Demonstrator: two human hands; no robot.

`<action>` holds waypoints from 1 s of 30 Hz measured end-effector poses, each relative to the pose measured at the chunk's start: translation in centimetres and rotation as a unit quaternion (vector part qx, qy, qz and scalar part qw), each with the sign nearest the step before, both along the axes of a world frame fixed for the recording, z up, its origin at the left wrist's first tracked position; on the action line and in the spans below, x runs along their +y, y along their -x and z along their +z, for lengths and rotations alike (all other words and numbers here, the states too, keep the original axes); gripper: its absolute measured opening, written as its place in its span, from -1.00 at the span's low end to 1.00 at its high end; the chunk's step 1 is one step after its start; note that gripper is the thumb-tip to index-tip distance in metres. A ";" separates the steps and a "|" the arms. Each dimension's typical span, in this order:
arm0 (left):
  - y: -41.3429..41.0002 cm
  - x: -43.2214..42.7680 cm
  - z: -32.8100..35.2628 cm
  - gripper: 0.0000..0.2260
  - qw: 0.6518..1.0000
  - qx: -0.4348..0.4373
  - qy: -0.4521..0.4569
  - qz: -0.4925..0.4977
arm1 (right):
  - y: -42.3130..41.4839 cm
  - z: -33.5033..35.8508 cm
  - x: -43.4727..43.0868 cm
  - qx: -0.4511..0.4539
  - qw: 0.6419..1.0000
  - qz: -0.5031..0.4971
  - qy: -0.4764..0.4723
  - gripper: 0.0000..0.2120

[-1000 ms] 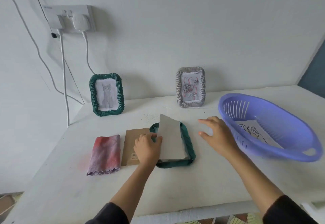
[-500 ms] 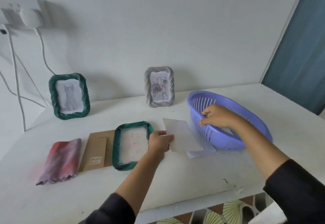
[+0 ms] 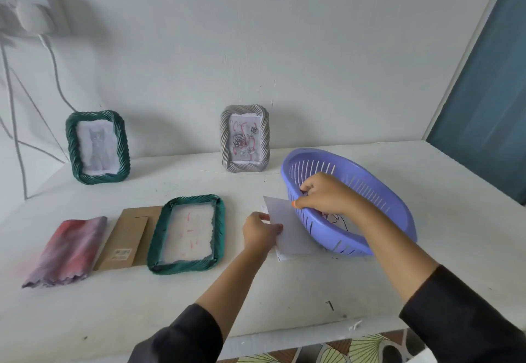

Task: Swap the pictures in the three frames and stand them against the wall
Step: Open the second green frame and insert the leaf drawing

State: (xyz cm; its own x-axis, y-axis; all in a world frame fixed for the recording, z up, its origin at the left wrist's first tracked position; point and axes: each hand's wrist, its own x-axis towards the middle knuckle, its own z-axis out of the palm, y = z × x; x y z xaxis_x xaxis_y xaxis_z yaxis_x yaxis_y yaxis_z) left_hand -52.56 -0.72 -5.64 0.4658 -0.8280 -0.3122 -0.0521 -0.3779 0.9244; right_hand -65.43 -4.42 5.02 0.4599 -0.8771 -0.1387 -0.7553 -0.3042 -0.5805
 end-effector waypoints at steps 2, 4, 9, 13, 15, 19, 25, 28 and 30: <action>0.1 -0.1 -0.1 -0.78 1.000 -0.022 -0.004 -0.006 | -0.4 -0.8 0.3 0.005 1.000 0.002 0.003 -0.77; 0.1 -0.2 -0.2 -0.75 0.999 -0.042 -0.007 -0.015 | -0.8 -1.6 0.6 0.014 1.000 0.003 0.002 -0.74; 0.4 0.3 0.8 -0.57 0.985 -0.170 0.001 -0.003 | -0.7 -2.3 0.7 -0.001 0.999 0.001 -0.040 -0.75; 0.8 0.5 3.8 -0.64 0.982 -0.124 0.138 0.017 | 2.2 -1.2 -1.3 0.033 0.996 -0.073 -0.032 -0.54; 0.8 0.0 4.8 -0.65 0.979 -0.122 0.153 -0.049 | 3.9 -1.5 -2.6 0.139 0.985 -0.106 -0.009 -0.61; 0.8 -0.8 5.0 -0.62 0.973 -0.156 0.113 -0.127 | 5.1 -3.8 -3.8 0.288 0.944 -0.131 -0.095 -0.45; 0.8 -0.7 5.2 -0.62 0.975 -0.149 0.114 -0.120 | 5.1 -4.8 -4.2 0.311 0.930 -0.156 -0.119 -0.39; 0.7 -0.8 5.3 -0.62 0.975 -0.144 0.116 -0.120 | 5.3 -5.2 -4.3 0.309 0.931 -0.155 -0.119 -0.49; 0.7 -0.7 5.4 -0.62 0.975 -0.147 0.115 -0.122 | 5.5 -5.3 -4.5 0.321 0.930 -0.153 -0.096 -0.71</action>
